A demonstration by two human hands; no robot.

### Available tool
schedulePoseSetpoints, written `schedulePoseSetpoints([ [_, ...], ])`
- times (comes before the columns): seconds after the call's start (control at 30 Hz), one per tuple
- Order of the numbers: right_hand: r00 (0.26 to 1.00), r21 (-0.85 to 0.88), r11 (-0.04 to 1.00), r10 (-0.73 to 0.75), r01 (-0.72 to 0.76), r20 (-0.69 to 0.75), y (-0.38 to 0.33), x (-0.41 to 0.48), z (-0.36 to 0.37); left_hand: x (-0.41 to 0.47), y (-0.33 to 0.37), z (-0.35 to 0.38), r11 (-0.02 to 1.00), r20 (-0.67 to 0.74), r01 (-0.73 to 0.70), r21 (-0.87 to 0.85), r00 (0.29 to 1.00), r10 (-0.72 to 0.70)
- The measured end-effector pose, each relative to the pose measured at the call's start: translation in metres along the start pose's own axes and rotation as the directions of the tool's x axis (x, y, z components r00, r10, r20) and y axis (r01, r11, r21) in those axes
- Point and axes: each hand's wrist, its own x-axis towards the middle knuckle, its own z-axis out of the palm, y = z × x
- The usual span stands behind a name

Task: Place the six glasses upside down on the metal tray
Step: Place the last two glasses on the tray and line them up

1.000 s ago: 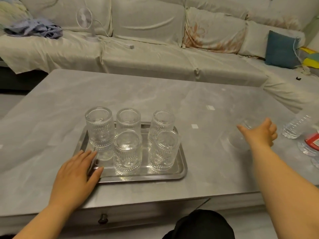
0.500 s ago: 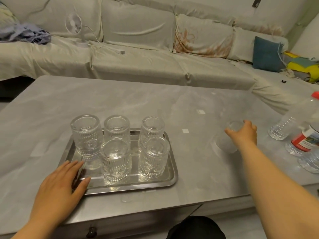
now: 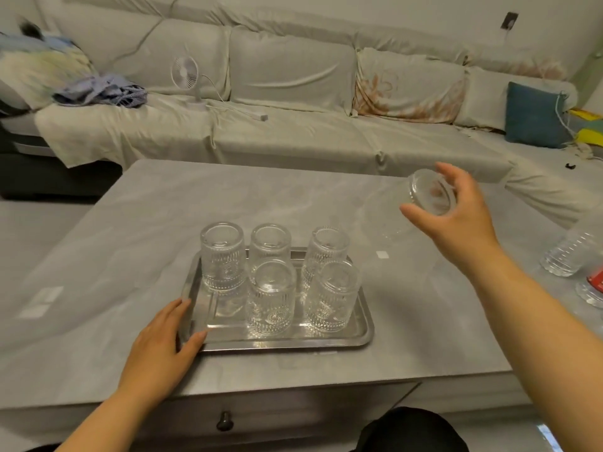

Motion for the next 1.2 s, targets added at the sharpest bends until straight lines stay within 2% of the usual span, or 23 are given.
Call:
schedulePoseSetpoints([
  [0.13, 0.981, 0.198, 0.973, -0.145, 0.118, 0.128, -0.055, -0.018, 0.025, -0.001, -0.012, -0.009, 0.998, -0.051, 0.061, -0.003, 0.997, -0.061],
  [0.23, 0.938, 0.361, 0.928, -0.201, 0.09, 0.283, -0.084, -0.032, 0.056, -0.002, -0.014, -0.008, 0.997, -0.103, 0.053, -0.059, 0.993, -0.059],
  [0.3, 0.888, 0.392, 0.917, -0.235, 0.069, 0.395, -0.096, -0.043, 0.084, -0.003, -0.015, -0.007, 0.99, -0.131, 0.049, -0.133, 0.989, -0.067],
  [0.4, 0.818, 0.343, 0.935, -0.267, 0.091, 0.51, -0.103, -0.059, 0.128, -0.003, -0.016, -0.009, 0.965, -0.149, 0.075, -0.253, 0.982, -0.115],
  [0.53, 0.737, 0.187, 0.973, -0.225, 0.135, 0.638, -0.091, -0.08, 0.173, -0.002, -0.017, -0.009, 0.97, -0.179, 0.048, -0.239, 0.98, -0.093],
  [0.63, 0.721, 0.098, 0.985, -0.168, 0.139, 0.672, -0.081, -0.093, 0.192, -0.002, -0.016, -0.009, 0.981, -0.193, 0.017, -0.194, 0.98, -0.055],
  [0.97, 0.744, -0.001, 0.996, -0.062, 0.084, 0.665, -0.079, -0.094, 0.209, 0.001, -0.017, -0.007, 0.996, -0.18, -0.01, -0.091, 0.984, -0.006],
  [1.07, 0.776, 0.1, 0.991, -0.128, 0.084, 0.618, -0.081, -0.103, 0.192, 0.0, -0.017, -0.008, 0.996, -0.178, -0.01, -0.084, 0.984, -0.005],
  [1.13, 0.862, 0.256, 0.959, -0.23, 0.121, 0.452, -0.074, -0.111, 0.169, 0.001, -0.017, -0.008, 0.998, -0.166, -0.008, -0.069, 0.986, -0.004],
  [1.2, 0.97, 0.299, 0.937, -0.218, 0.178, 0.104, -0.052, -0.117, 0.143, 0.0, -0.017, -0.007, 0.999, -0.158, -0.01, -0.045, 0.987, 0.002],
])
